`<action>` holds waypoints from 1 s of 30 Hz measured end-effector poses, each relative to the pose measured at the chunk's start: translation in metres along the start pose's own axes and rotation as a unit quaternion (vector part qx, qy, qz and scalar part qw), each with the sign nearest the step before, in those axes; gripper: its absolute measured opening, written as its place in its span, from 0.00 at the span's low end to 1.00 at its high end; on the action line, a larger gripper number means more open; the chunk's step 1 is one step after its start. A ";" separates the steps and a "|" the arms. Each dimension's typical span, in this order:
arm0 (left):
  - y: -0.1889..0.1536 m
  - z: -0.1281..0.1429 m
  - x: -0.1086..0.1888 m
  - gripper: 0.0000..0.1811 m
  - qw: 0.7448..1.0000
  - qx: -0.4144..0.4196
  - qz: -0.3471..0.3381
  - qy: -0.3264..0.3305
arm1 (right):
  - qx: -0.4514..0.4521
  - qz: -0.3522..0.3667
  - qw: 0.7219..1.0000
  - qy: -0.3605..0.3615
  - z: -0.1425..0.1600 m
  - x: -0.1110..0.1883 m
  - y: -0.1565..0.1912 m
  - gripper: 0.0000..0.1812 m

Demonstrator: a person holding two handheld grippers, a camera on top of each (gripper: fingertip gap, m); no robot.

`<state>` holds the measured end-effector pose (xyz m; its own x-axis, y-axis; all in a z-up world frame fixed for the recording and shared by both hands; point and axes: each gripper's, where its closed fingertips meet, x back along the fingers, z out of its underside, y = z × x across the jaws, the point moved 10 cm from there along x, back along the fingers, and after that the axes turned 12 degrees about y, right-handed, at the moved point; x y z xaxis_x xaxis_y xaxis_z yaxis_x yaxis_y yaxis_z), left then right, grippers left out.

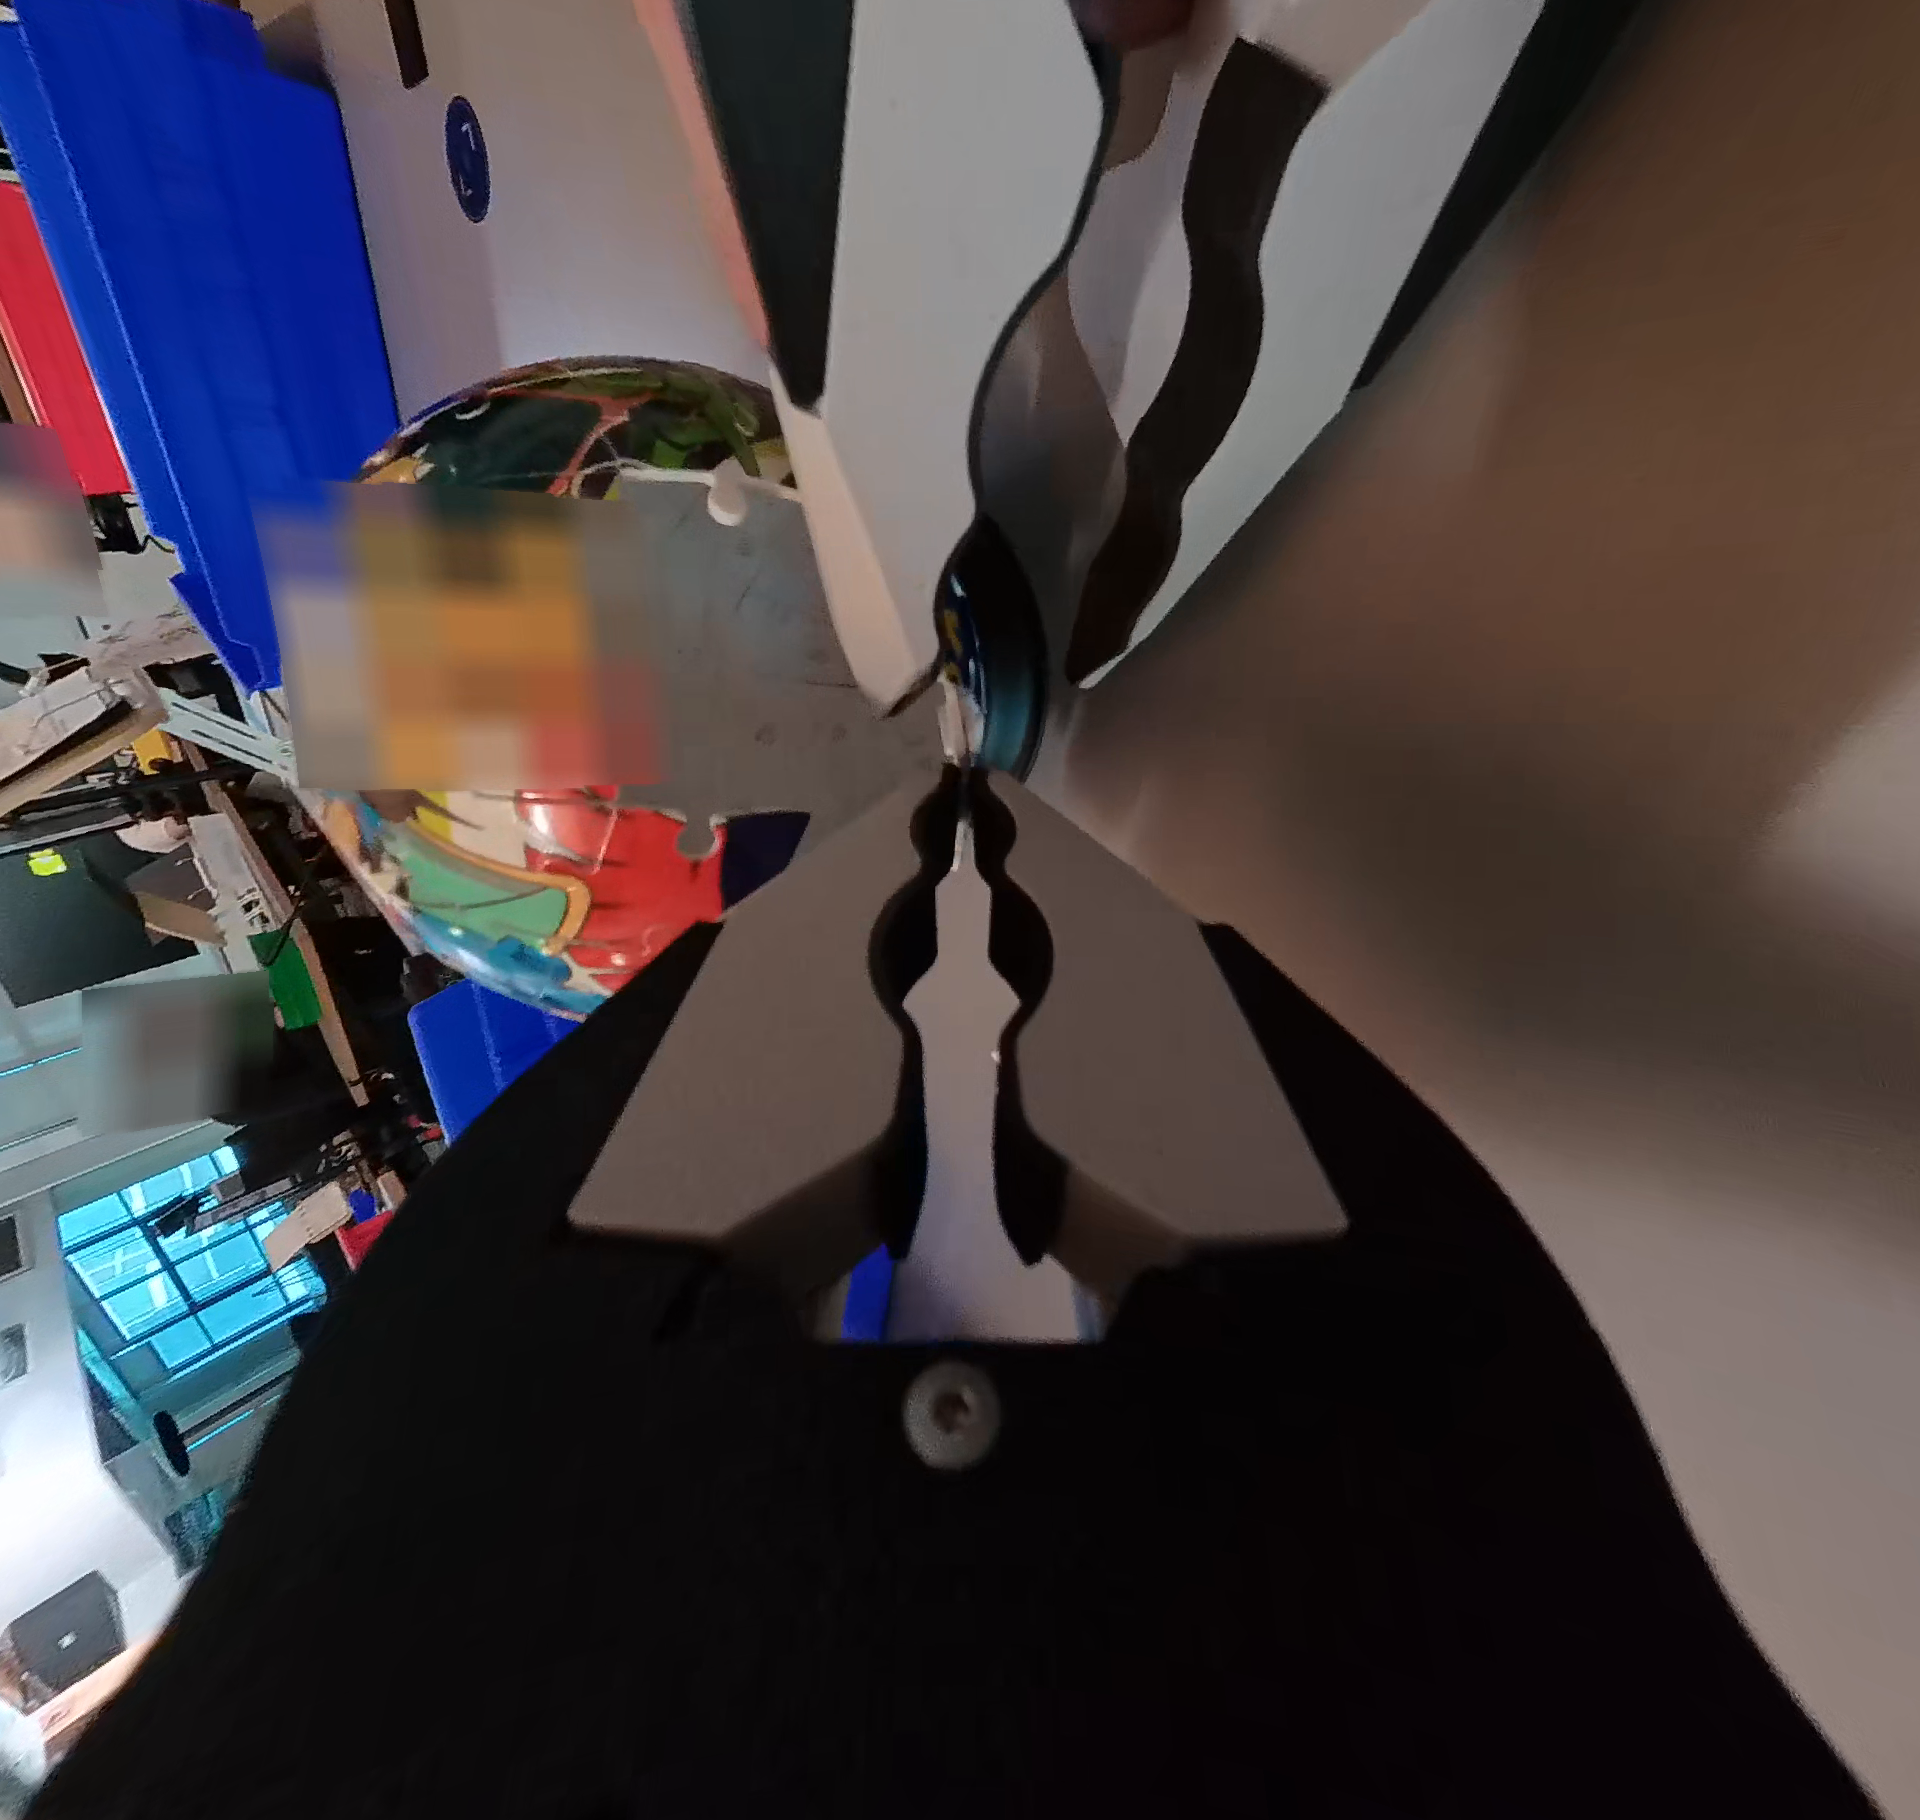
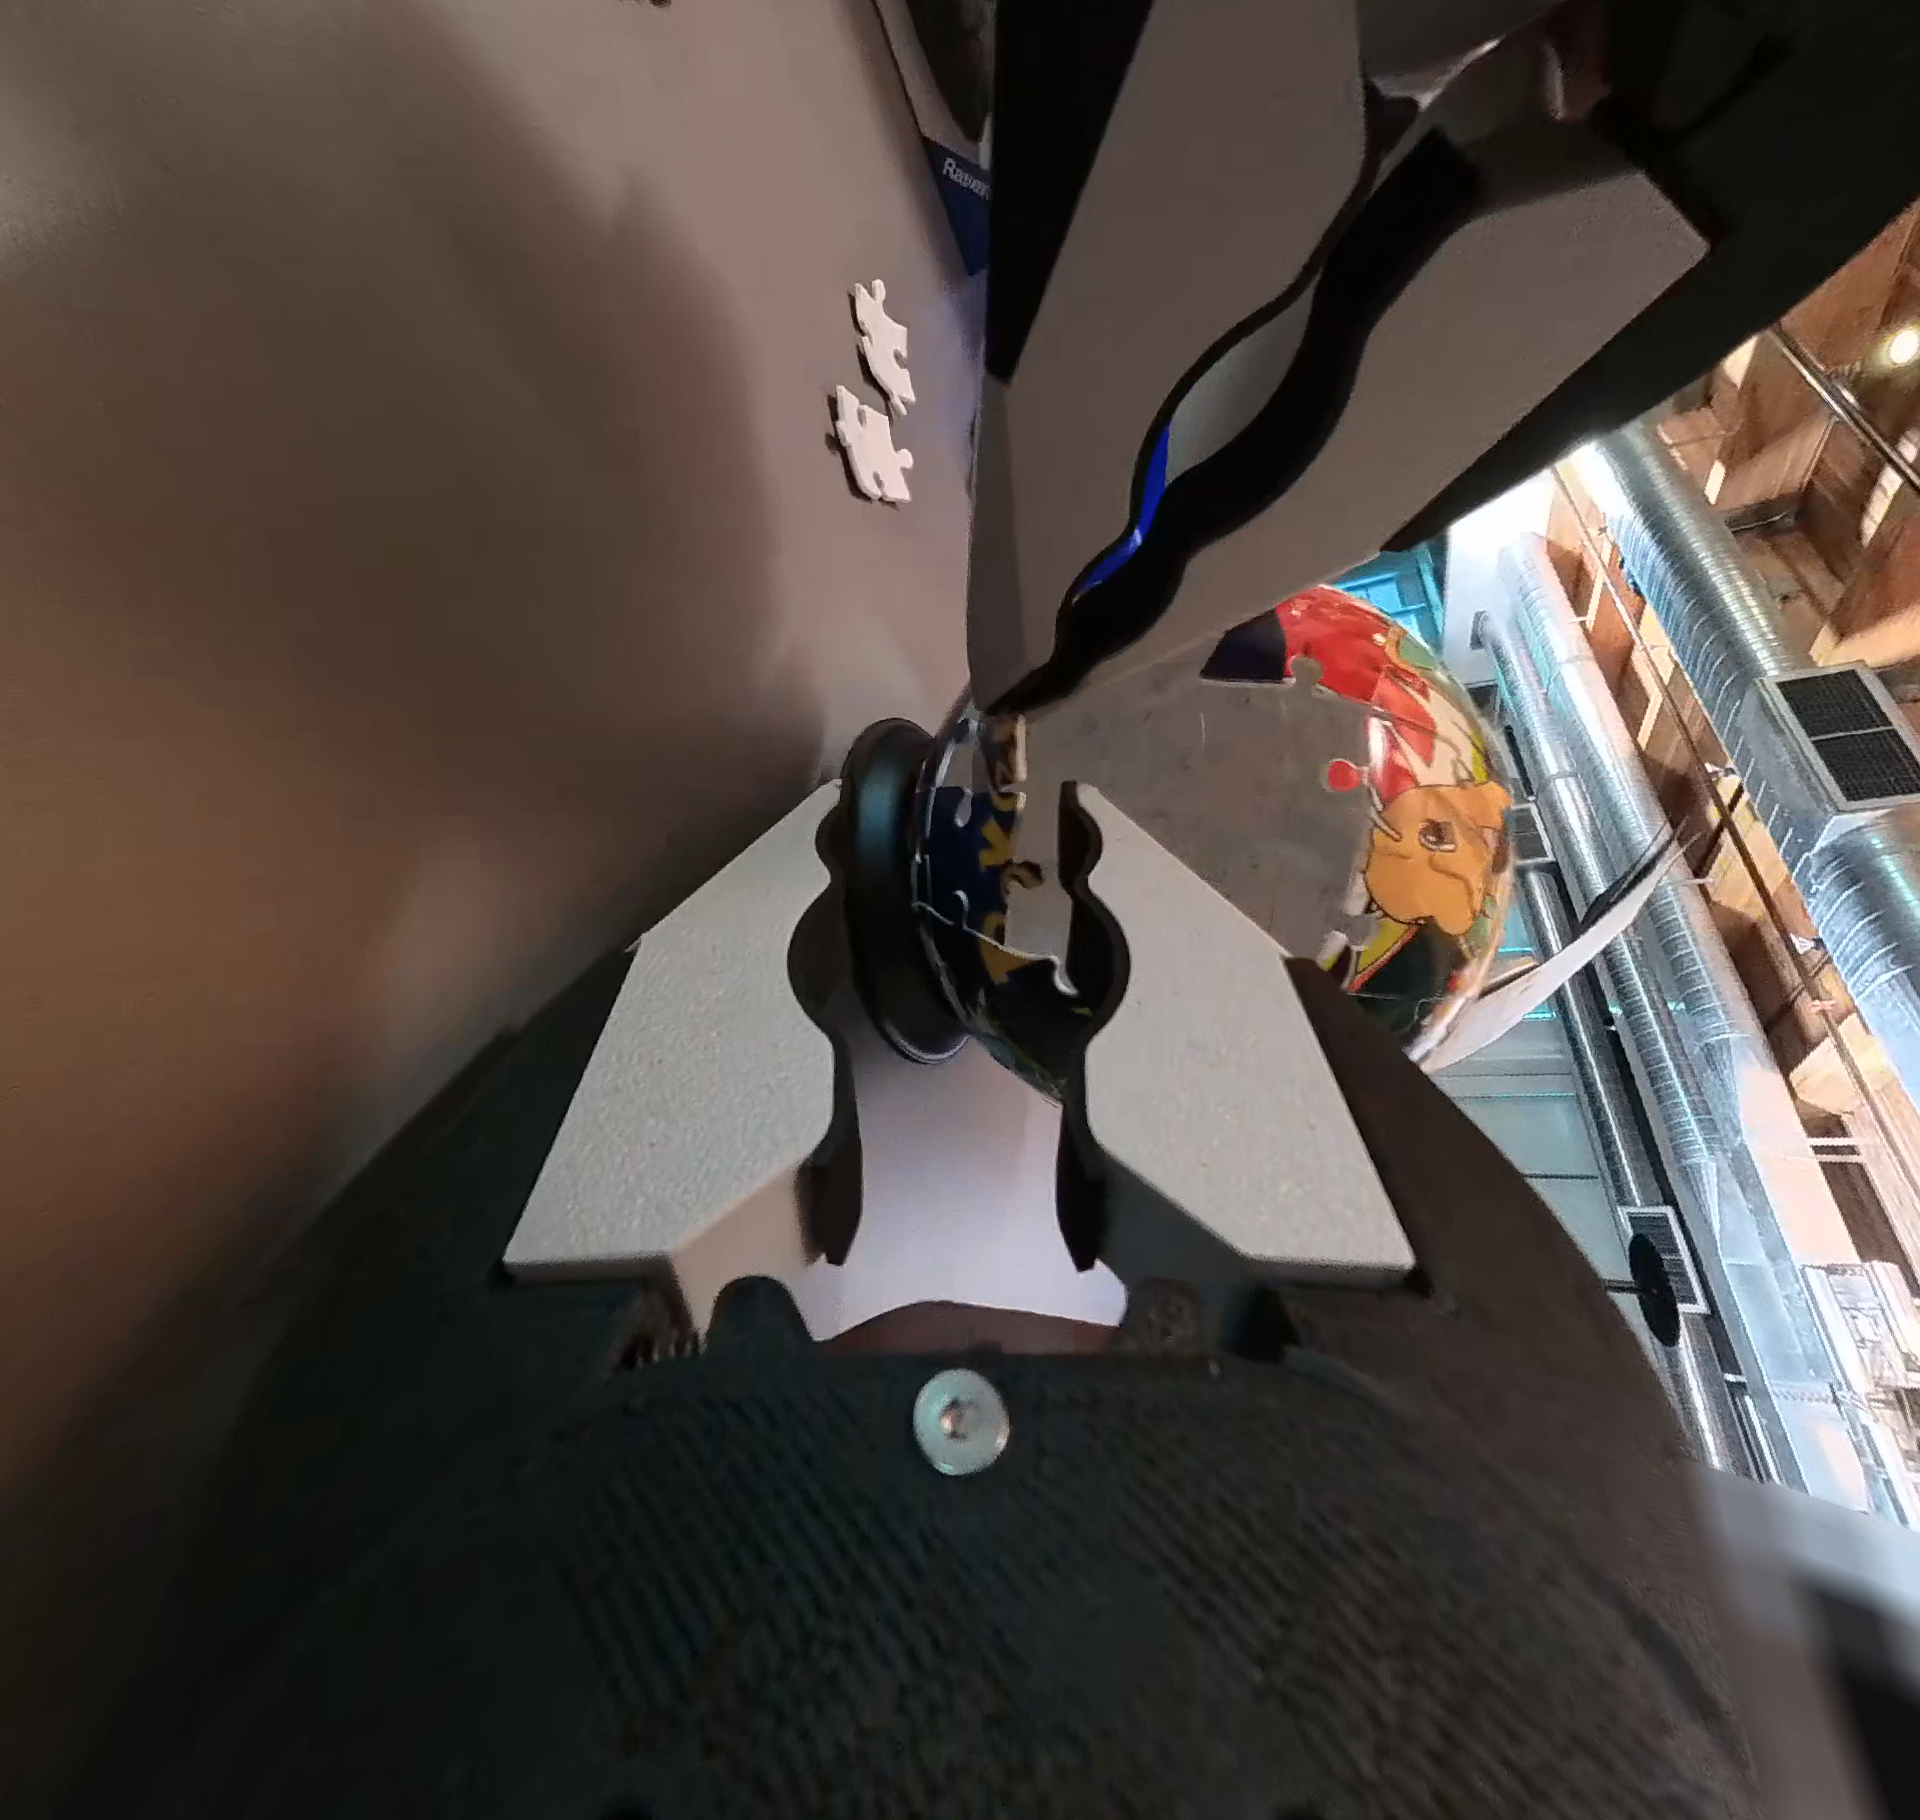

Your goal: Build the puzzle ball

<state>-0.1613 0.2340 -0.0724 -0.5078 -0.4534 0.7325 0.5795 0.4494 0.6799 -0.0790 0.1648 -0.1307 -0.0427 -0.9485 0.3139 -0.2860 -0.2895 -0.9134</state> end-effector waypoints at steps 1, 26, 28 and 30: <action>0.001 0.001 0.000 0.00 1.000 0.001 0.004 -0.002 | 0.003 0.000 1.000 0.002 0.000 -0.001 0.001 0.20; 0.004 0.001 -0.006 0.00 1.000 0.014 0.020 -0.001 | -0.054 -0.050 0.997 -0.002 0.002 -0.005 -0.011 0.04; 0.005 0.001 -0.006 0.00 1.000 0.017 0.018 -0.004 | -0.047 -0.039 0.998 -0.007 0.003 -0.005 -0.009 0.06; 0.004 0.001 -0.005 0.00 1.000 0.011 0.017 -0.003 | -0.040 -0.030 0.999 -0.007 0.004 -0.005 -0.007 0.09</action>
<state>-0.1567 0.2393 -0.0735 -0.4921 -0.4322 0.7556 0.5823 0.4818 0.6548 -0.0730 0.1711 -0.1264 -0.0105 -0.9312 0.3643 -0.3637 -0.3358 -0.8689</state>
